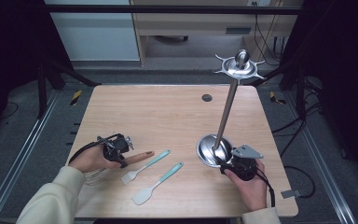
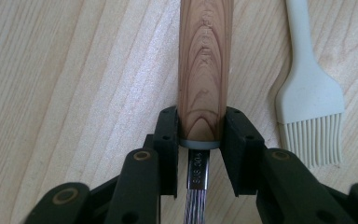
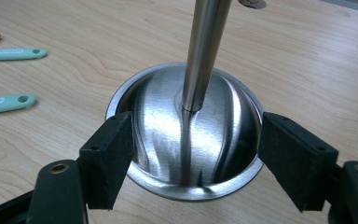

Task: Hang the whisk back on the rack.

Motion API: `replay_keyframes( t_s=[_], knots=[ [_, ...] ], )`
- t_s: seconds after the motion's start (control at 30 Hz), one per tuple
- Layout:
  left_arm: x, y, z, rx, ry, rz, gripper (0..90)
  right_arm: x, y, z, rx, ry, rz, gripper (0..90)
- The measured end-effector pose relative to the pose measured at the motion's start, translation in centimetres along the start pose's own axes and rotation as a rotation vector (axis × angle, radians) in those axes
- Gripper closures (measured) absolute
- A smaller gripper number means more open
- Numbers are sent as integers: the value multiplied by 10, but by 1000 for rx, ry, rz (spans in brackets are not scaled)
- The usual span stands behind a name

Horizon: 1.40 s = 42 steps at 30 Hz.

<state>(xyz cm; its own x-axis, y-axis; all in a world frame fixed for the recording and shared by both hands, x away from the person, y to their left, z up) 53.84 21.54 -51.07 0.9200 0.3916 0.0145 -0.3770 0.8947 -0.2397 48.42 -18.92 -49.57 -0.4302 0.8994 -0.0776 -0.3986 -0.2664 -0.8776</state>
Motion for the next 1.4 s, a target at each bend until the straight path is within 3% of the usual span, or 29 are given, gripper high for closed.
replay_keyframes(
  t_s=[0.2,0.5,0.9,0.93,0.97,1.13,1.23,1.27,1.4],
  knots=[
    [-2,-1,0,10,-20,-16,693,0,0,0,0,1,0,272],
    [1,0,6,-48,-60,19,696,0,0,0,-2,0,1,272],
    [3,1,45,-195,-116,69,697,0,0,0,-1,-2,1,272],
    [3,2,54,-233,-131,69,697,0,0,0,-2,-1,1,272],
    [3,2,54,-233,-131,69,697,0,0,0,-2,-1,1,272],
    [5,11,75,-353,-158,104,698,0,0,0,1,-1,4,271],
    [5,15,81,-383,-162,113,698,1,0,0,0,-3,2,271],
    [4,18,86,-419,-168,133,697,1,0,0,0,-2,0,270],
    [3,27,96,-474,-179,162,698,1,0,0,-1,-1,2,270]
  ],
)
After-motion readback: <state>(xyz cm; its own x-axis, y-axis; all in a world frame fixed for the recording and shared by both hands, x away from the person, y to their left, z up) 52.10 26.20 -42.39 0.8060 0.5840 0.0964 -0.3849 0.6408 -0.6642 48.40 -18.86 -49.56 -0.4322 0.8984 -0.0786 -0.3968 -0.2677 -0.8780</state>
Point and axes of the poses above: each handheld gripper's, and its own axes: z roughly backward along the jaws, y roughly out of its underside, x roughly to its left, the point moved 5 cm from there along -z, roughly forward along the jaws, and after that the axes turned 5 degrees about -x, right-handed, at the moved point
